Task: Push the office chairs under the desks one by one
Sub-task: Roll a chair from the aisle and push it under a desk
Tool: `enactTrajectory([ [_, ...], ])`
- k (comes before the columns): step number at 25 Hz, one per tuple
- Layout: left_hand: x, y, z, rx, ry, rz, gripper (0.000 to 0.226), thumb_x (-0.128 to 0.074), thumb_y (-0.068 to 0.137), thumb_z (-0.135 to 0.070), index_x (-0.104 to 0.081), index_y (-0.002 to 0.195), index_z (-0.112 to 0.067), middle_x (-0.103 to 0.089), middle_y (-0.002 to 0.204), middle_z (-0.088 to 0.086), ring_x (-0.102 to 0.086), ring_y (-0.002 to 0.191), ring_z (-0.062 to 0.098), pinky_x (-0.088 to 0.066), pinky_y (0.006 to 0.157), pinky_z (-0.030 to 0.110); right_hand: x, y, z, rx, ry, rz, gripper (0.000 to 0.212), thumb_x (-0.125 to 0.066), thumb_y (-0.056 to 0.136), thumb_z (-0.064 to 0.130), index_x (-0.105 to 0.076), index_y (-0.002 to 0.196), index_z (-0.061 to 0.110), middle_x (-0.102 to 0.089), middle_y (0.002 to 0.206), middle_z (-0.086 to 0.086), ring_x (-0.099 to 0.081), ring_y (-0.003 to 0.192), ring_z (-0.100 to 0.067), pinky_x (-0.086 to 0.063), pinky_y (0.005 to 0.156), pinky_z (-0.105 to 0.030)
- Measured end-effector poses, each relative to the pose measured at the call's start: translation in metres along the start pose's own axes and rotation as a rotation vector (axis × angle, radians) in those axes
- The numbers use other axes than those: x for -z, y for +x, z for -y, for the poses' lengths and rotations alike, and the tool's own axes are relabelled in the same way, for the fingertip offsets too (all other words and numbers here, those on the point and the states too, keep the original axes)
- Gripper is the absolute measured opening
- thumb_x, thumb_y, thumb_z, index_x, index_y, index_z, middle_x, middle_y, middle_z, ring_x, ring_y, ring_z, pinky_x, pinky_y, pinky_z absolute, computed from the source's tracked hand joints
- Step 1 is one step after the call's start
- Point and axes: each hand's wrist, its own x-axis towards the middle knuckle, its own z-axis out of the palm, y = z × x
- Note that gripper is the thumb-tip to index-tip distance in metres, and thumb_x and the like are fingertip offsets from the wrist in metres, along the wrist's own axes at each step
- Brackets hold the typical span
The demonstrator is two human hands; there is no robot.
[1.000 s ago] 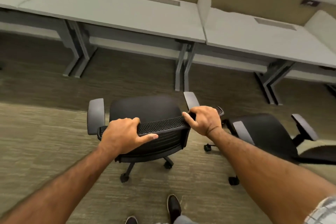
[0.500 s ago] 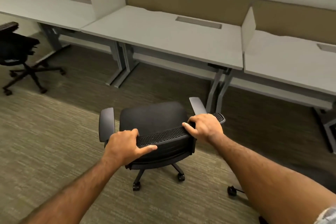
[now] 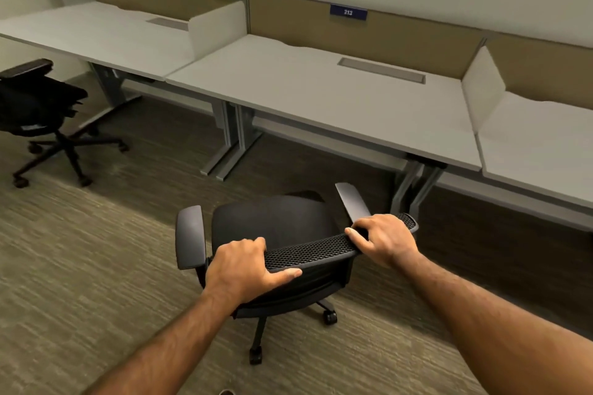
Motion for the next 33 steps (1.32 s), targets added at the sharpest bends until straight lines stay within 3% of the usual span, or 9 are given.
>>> enactTrajectory([
  [3,-0.006,0.036,0.044,-0.011,-0.037,0.001,0.093,-0.022,0.061,-0.106,-0.055,0.086,-0.023,-0.065,0.077,-0.005,-0.067,0.076,0.018,-0.051,0.064,0.036,-0.013,0.053,0.018,-0.005,-0.008,0.009,0.071,-0.021,0.093,0.072,-0.076,0.092,0.026,-0.075,0.086,0.002,-0.068,0.085,-0.022,-0.047,0.078,-0.039],
  [7,-0.005,0.097,0.116,-0.044,-0.052,0.011,0.092,-0.024,0.062,-0.106,-0.056,0.09,-0.024,-0.064,0.079,-0.008,-0.066,0.077,0.015,-0.048,0.063,0.034,-0.02,0.128,0.053,-0.039,0.025,0.0,0.091,-0.005,0.087,0.085,-0.076,0.092,0.027,-0.075,0.087,0.006,-0.067,0.087,-0.018,-0.046,0.082,-0.039],
  [11,0.0,0.154,0.196,-0.082,-0.07,0.021,0.093,-0.026,0.06,-0.106,-0.062,0.099,-0.029,-0.067,0.088,-0.011,-0.066,0.085,0.011,-0.051,0.072,0.033,-0.024,0.201,0.093,-0.01,0.044,0.057,0.096,-0.009,0.079,0.096,-0.073,0.091,0.025,-0.073,0.088,0.006,-0.066,0.088,-0.018,-0.048,0.082,-0.04],
  [16,0.006,0.228,0.281,-0.155,-0.1,0.088,0.1,-0.022,0.059,-0.106,-0.066,0.113,-0.035,-0.07,0.106,-0.015,-0.065,0.1,0.009,-0.045,0.078,0.031,-0.033,0.27,0.129,0.048,0.06,0.091,0.102,-0.013,0.072,0.102,-0.069,0.107,0.023,-0.071,0.097,0.004,-0.064,0.093,-0.019,-0.048,0.086,-0.042],
  [22,0.002,0.297,0.364,-0.112,-0.108,0.098,0.107,-0.017,0.064,-0.104,-0.067,0.127,-0.033,-0.072,0.119,-0.011,-0.064,0.111,0.014,-0.048,0.091,0.038,-0.041,0.345,0.155,0.078,0.077,0.125,0.088,-0.028,0.082,0.09,-0.061,0.123,0.02,-0.067,0.11,-0.002,-0.061,0.102,-0.023,-0.043,0.09,-0.043],
  [27,-0.002,0.341,0.422,-0.016,-0.064,0.18,0.11,-0.012,0.058,-0.103,-0.06,0.132,-0.037,-0.063,0.13,-0.013,-0.051,0.129,0.013,-0.026,0.114,0.051,-0.049,0.398,0.187,0.029,0.129,0.158,0.087,-0.023,0.088,0.086,-0.06,0.126,0.017,-0.066,0.112,-0.004,-0.06,0.102,-0.023,-0.041,0.088,-0.043],
  [33,0.002,0.409,0.511,-0.109,-0.102,0.261,0.119,-0.012,0.052,-0.107,-0.058,0.135,-0.037,-0.061,0.134,-0.01,-0.046,0.134,0.014,-0.018,0.118,0.05,-0.058,0.446,0.22,0.014,0.171,0.191,0.081,-0.022,0.094,0.078,-0.038,0.154,0.026,-0.061,0.132,0.0,-0.057,0.114,-0.02,-0.043,0.094,-0.039],
])
